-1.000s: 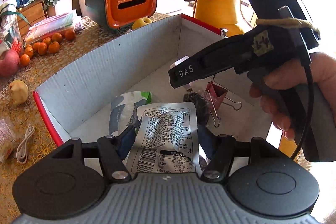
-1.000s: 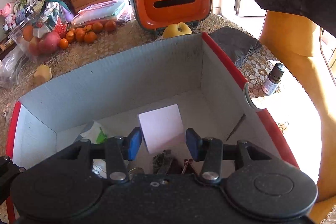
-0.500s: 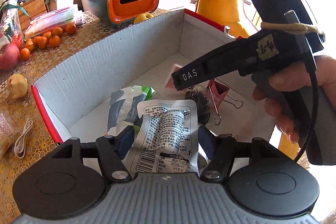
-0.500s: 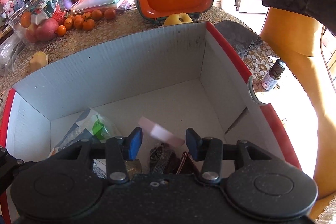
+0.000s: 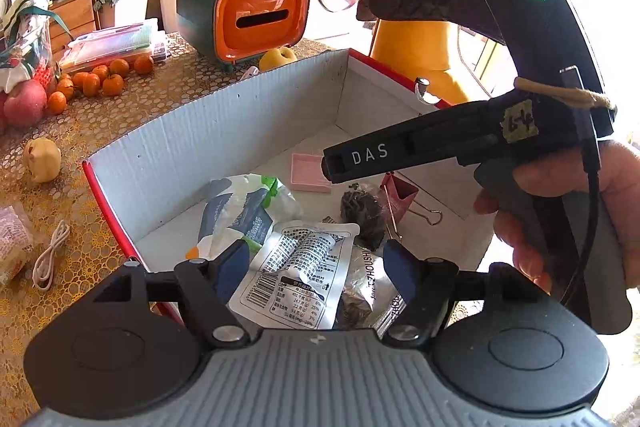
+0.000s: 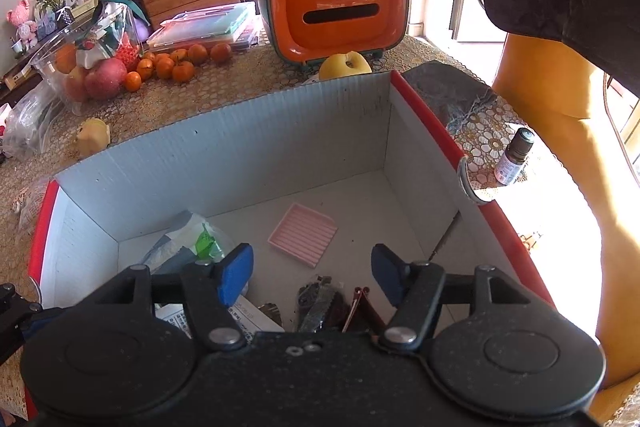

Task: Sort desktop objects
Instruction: 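Open the left tool to release the blister pack into the shoebox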

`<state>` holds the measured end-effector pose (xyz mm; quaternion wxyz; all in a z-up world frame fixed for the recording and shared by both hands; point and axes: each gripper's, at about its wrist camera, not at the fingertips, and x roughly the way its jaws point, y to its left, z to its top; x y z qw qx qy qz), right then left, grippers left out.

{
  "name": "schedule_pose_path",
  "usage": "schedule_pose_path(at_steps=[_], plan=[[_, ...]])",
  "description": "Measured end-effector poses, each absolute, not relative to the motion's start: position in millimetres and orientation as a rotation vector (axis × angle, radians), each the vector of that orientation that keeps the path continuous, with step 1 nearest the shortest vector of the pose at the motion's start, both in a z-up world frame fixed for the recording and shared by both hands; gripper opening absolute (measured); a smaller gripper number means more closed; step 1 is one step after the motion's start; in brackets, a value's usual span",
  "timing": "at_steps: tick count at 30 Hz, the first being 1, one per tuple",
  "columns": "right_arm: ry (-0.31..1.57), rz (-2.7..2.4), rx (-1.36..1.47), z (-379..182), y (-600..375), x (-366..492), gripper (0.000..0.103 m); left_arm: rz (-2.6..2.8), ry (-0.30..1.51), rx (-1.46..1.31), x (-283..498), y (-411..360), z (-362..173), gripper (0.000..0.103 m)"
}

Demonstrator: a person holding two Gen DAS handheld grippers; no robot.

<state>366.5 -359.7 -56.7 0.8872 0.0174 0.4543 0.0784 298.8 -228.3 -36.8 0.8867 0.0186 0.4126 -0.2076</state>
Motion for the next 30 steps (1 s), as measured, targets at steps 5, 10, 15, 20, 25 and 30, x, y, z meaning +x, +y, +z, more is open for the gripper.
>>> schedule_pose_path(at_steps=[5,10,15,20,25,30], plan=[[0.937,0.163,0.039,-50,-360,356,0.066,-0.441,0.839,0.029,289,-225,-26,0.073],[0.918,0.173,0.039,-39,-356,344,0.067,-0.445,0.816,0.021,276,-220,-14,0.073],[0.892,0.189,0.041,-24,-351,330,0.068,-0.444,0.794,0.011,263,-210,-3,0.073],[0.865,0.214,0.045,-10,-345,315,0.072,-0.441,0.78,-0.015,249,-197,6,0.075],[0.847,0.22,0.049,-1,-341,300,0.076,-0.434,0.758,-0.036,234,-183,16,0.078],[0.824,0.219,0.07,8,-337,285,0.082,-0.423,0.735,-0.057,220,-165,21,0.083]])
